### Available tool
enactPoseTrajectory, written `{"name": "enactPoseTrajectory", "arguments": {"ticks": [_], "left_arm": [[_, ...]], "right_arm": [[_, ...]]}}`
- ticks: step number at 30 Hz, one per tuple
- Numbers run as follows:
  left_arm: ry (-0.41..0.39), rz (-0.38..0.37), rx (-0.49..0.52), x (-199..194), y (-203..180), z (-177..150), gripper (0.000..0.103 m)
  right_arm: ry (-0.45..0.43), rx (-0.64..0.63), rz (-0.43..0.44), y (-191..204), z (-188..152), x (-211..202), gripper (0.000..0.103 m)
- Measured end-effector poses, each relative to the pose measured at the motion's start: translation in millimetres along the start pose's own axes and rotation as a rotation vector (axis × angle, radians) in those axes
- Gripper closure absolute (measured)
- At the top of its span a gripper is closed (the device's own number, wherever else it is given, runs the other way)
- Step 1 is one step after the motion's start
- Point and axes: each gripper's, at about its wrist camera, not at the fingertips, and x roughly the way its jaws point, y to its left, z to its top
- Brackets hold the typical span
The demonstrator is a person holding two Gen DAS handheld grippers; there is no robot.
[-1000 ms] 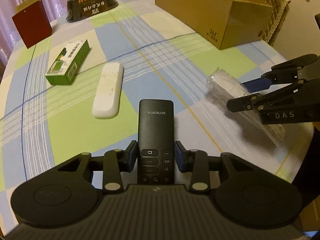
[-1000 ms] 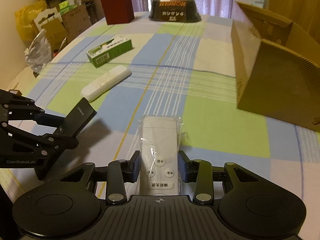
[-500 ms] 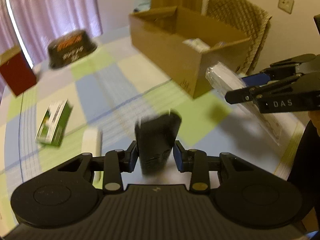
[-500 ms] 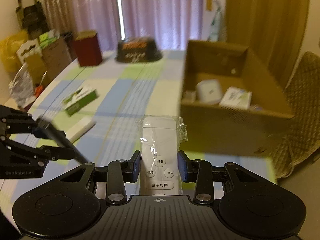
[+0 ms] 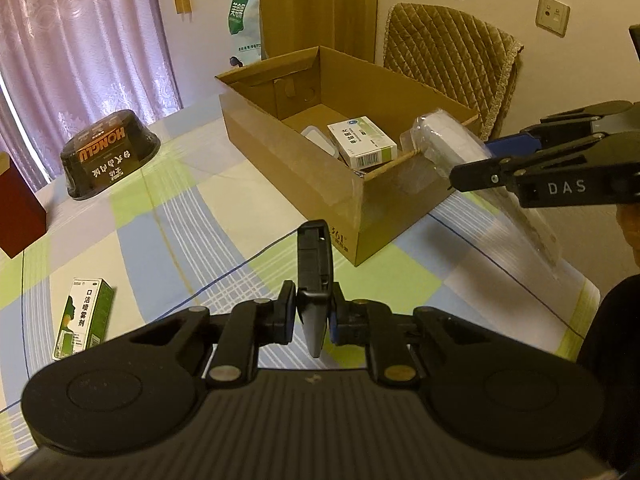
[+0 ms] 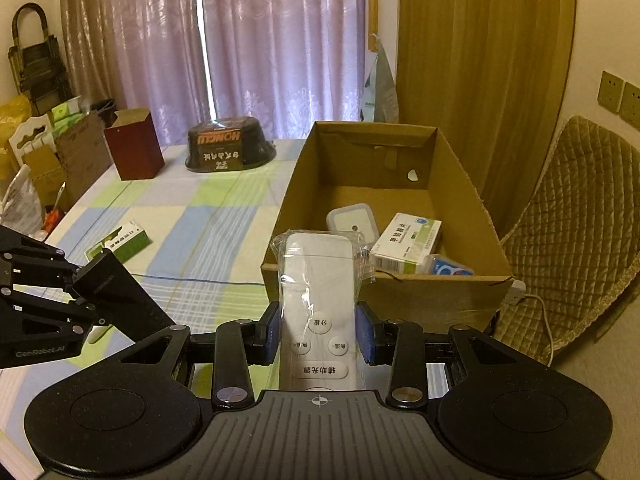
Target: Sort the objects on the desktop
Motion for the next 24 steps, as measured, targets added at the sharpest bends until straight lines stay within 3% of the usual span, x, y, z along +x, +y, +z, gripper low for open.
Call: {"name": "enactPoseTrajectory", "arguments": {"ticks": [9, 24], "left_arm": [[-0.041, -0.003, 0.034, -11, -1, 28, 0.091], [-0.190, -0.024, 0.131, -17, -20, 126, 0.091]], "right_arm": [[-0.032, 0.012, -0.004, -10, 13, -6, 0.065], [-0.113, -0.003, -0.054, -52, 68, -9, 0.065]]}}
